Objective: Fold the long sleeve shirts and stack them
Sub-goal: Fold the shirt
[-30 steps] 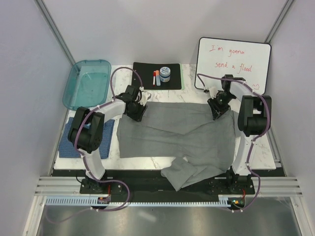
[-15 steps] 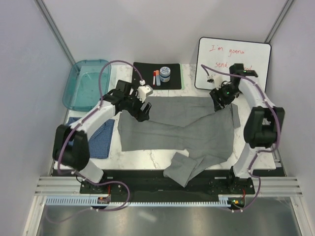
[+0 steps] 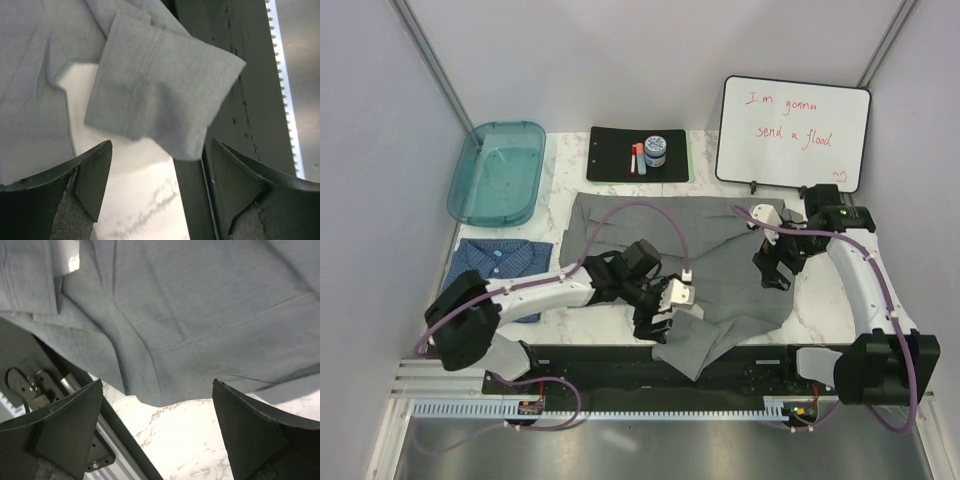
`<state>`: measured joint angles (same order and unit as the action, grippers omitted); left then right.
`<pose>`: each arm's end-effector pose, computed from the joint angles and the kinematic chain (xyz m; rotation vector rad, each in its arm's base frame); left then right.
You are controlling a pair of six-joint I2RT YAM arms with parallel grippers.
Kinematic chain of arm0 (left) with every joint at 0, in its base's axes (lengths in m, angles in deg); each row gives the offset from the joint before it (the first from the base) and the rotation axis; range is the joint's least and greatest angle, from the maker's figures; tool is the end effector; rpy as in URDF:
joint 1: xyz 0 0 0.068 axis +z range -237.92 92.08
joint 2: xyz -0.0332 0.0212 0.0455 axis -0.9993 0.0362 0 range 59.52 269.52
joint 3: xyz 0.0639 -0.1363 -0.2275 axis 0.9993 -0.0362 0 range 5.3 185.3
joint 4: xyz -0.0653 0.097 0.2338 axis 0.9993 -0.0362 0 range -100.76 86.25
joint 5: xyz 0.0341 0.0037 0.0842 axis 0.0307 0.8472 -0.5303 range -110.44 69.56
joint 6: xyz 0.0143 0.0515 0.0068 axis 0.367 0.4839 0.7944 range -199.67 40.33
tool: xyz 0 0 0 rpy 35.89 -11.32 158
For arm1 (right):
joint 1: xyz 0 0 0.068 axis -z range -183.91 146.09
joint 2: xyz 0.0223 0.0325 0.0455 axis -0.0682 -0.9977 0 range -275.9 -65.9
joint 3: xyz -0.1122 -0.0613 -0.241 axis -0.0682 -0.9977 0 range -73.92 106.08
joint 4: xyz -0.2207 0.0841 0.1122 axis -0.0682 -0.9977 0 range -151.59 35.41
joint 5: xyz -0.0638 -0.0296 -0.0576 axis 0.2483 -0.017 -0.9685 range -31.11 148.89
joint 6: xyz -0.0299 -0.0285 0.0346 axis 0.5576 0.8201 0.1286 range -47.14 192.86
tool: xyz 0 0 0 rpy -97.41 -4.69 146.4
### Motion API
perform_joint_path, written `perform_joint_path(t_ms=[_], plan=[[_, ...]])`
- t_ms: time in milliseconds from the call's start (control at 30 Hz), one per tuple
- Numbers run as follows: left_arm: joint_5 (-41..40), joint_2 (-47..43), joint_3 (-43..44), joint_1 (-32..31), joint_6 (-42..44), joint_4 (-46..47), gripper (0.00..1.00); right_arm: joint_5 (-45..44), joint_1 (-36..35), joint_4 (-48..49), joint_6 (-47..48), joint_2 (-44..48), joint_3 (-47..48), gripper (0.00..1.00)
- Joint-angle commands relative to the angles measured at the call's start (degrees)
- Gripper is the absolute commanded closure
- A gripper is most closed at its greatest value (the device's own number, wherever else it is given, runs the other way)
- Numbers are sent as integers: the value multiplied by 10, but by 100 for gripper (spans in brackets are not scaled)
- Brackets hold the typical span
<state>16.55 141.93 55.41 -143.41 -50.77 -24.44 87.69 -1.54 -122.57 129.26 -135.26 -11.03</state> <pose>0.1443 -0.2477 0.2132 1.8731 1.6523 -0.9992 0.2059 0.0088 0.2912 -1.2782 2.3040 0.4125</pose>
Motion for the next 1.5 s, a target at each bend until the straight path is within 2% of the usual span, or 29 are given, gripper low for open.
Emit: perform_joint_path(t_ms=[0, 133, 233, 267, 333, 367, 433, 467, 500, 533, 567, 600, 633, 667, 733, 767, 933, 1033, 1167, 1300, 1467], plan=[[38, 73, 66, -27, 51, 89, 15, 0, 4, -58, 100, -49, -28, 2], [45, 156, 104, -38, 98, 93, 19, -14, 28, -50, 151, -59, -71, 2], [45, 177, 110, -39, 114, 85, 31, -15, 28, -46, 164, -64, -79, 2], [50, 177, 111, -40, 120, 77, 43, -15, 28, -44, 165, -67, -80, 4], [66, 175, 113, -43, 132, 54, 49, -13, 28, -42, 169, -72, -80, 7], [70, 173, 113, -45, 135, 36, 45, -10, 29, -42, 169, -79, -80, 8], [70, 171, 105, -52, 142, 28, 31, -1, 28, -41, 169, -85, -83, 9], [63, 171, 100, -55, 146, 28, 27, 2, 29, -42, 169, -91, -82, 11], [51, 173, 95, -58, 149, 28, 27, 4, 28, -41, 169, -92, -82, 12], [46, 177, 96, -60, 149, 28, 31, 6, 28, -42, 170, -94, -83, 15], [35, 183, 96, -61, 145, 28, 47, 8, 28, -38, 169, -96, -87, 20], [30, 181, 95, -61, 142, 28, 55, 9, 28, -35, 167, -96, -90, 22], [24, 175, 91, -61, 141, 28, 73, 12, 28, -32, 165, -96, -95, 25], [9, 166, 88, -61, 139, 31, 81, 13, 28, -27, 164, -96, -102, 31], [-9, 128, 78, -60, 129, 40, 95, 22, 28, -26, 169, -95, -108, 32], [-23, 113, 78, -60, 123, 42, 98, 27, 28, -24, 170, -94, -113, 32], [-46, -14, 103, -42, 82, 28, 98, 52, 21, -12, 160, -104, -106, 22], [-79, -47, 131, -3, 49, 10, 98, 77, 20, -17, 152, -123, -83, 17], [-144, -29, 182, 71, 28, 16, 98, 102, 21, -19, 141, -148, -40, 14], [-119, 14, 242, 155, -6, 22, 98, 144, 22, -29, 141, -171, -1, 6], [-102, 18, 255, 164, 13, 54, 98, 186, 21, 14, 101, -181, 22, 4]])
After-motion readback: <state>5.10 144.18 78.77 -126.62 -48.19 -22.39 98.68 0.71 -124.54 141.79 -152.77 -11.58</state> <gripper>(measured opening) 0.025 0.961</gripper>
